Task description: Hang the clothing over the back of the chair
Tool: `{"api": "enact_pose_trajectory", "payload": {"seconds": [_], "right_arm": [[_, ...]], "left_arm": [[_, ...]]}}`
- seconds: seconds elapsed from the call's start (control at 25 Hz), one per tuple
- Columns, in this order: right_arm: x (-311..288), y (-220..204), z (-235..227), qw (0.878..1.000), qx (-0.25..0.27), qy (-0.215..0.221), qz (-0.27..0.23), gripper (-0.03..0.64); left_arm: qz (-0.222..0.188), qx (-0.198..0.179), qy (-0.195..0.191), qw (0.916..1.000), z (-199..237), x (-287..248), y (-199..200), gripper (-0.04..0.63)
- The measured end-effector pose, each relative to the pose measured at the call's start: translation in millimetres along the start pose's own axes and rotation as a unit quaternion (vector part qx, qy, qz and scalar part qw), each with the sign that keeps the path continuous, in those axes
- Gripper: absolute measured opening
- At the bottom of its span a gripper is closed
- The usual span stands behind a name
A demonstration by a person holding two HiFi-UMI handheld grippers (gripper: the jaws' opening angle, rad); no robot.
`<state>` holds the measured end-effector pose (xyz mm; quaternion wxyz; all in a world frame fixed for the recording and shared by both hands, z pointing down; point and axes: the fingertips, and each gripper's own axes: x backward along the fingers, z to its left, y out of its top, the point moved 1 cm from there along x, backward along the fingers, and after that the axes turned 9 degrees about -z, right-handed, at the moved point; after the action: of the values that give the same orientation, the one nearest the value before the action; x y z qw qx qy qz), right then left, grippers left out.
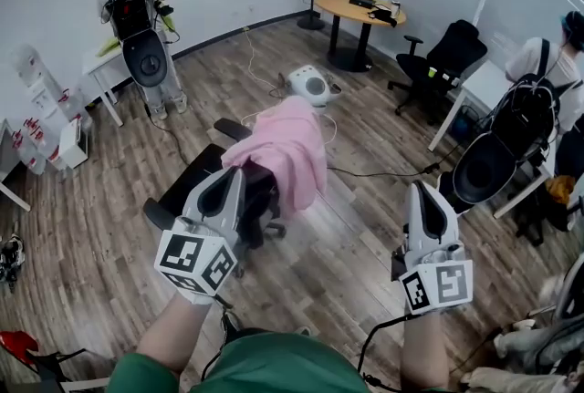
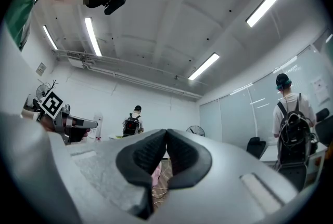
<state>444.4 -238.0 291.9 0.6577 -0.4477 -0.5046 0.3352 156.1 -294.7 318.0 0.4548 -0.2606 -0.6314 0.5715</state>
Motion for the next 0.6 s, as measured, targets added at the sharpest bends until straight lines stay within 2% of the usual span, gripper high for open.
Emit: {"api": "enact_pose_trajectory", "payload": {"seconds": [0.6], "right_arm": [[4, -7, -10, 1.0, -0.024, 0.0, -0.009, 0.005]], "left_arm": [[0.008, -0.017, 0.037, 0.9991, 9, 15, 3, 0.012]]}}
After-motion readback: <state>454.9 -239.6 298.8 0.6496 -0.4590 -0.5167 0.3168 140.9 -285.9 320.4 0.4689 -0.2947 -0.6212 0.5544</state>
